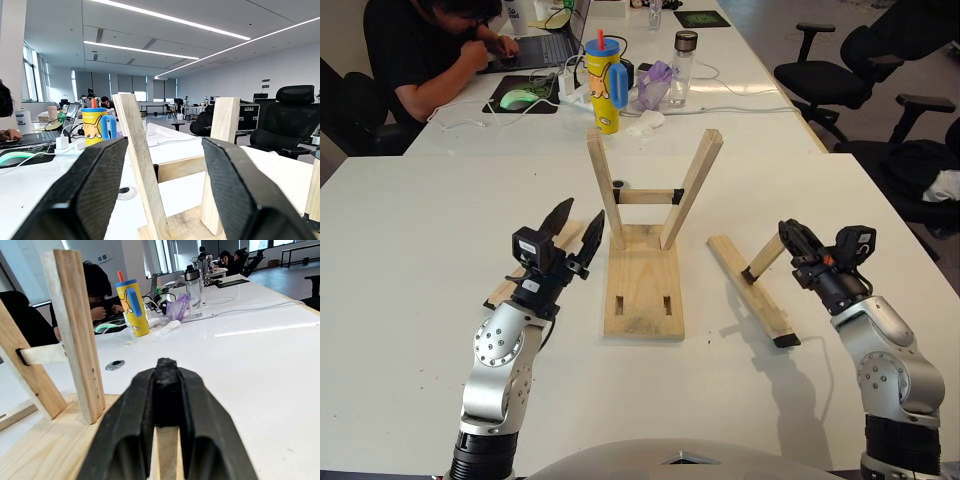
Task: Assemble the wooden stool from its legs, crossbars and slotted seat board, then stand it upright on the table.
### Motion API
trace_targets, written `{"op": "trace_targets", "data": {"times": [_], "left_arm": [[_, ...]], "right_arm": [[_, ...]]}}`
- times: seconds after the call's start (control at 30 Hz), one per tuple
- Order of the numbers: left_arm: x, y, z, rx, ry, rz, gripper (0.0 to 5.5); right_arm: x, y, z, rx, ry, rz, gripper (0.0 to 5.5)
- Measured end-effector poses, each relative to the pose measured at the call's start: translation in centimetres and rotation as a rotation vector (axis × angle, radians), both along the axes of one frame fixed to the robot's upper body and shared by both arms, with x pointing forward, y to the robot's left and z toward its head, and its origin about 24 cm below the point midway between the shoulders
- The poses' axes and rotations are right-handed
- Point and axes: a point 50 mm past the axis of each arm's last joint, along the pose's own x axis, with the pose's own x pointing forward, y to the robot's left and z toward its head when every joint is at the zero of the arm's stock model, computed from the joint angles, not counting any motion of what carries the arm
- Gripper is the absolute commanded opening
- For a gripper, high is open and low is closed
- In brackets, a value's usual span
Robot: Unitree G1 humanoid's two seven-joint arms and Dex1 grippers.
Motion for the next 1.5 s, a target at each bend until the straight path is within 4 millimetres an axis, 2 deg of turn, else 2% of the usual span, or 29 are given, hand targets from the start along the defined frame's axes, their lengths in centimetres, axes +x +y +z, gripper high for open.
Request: {"op": "trace_targets", "data": {"times": [0.57, 0.87, 1.1, 1.4, 1.43, 1.5], "left_arm": [[0.3, -0.2, 0.0, 0.003, 0.002, -0.012, 2.74], [0.3, -0.3, -0.1, 0.006, 0.007, -0.017, 2.74], [0.4, -0.4, -0.1, 0.017, 0.003, -0.018, 2.74], [0.4, -0.6, -0.2, 0.018, 0.006, -0.017, 2.74], [0.5, -0.6, -0.3, 0.019, 0.008, -0.017, 2.74], [0.5, -0.7, -0.4, 0.021, 0.012, -0.018, 2.74]], "right_arm": [[0.2, 0.5, -0.9, -0.091, -0.043, -0.013, 0.46], [-1.7, 1.9, -3.2, -0.147, -0.120, -0.057, 0.46], [-0.3, 2.9, -3.0, -0.189, -0.121, -0.035, 0.46], [0.6, 3.0, -2.7, -0.217, -0.109, -0.026, 0.46], [0.8, 3.0, -2.6, -0.217, -0.110, -0.027, 0.82], [0.9, 2.8, -2.7, -0.219, -0.088, -0.032, 1.05]]}}
